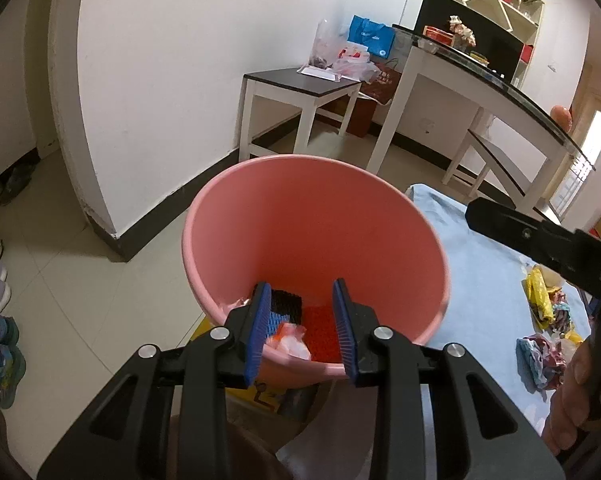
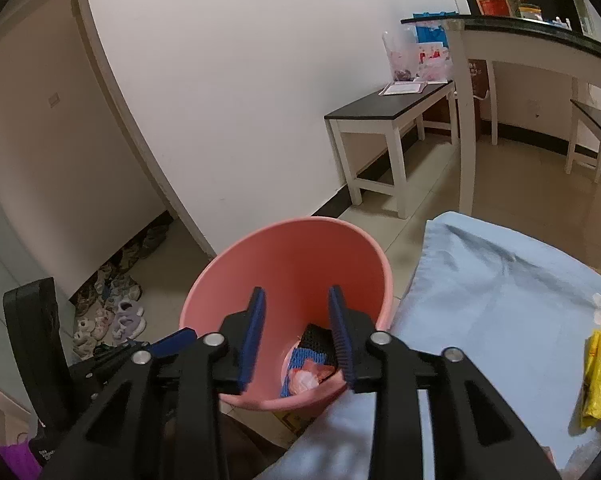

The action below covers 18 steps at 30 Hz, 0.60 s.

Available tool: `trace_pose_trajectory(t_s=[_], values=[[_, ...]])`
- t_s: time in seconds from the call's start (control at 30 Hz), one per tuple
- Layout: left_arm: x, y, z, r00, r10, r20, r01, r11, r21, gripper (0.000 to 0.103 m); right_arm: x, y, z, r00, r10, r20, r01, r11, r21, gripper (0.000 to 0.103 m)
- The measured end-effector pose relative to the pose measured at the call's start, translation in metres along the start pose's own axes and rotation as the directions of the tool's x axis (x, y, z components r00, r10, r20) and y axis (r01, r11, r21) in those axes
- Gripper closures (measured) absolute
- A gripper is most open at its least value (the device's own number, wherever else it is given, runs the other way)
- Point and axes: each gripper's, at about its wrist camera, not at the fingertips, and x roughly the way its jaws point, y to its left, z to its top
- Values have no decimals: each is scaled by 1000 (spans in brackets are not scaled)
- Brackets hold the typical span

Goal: Collect trash
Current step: 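Carry the bag and red net to the pink bucket and release both, then return both tools over the remaining trash on the table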

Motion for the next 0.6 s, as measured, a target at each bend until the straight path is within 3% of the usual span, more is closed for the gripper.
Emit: trace_pose_trajectory(t_s=[0.23, 0.6], values=[[-13, -10, -1, 1000, -20, 14, 19, 1000, 19, 71, -25, 2, -5, 999, -18, 32, 18, 1000, -9, 48], [-27, -40, -6, 997, -76, 12, 75, 995, 67, 71, -74, -6, -25, 995, -73, 74, 73, 997, -3, 40]])
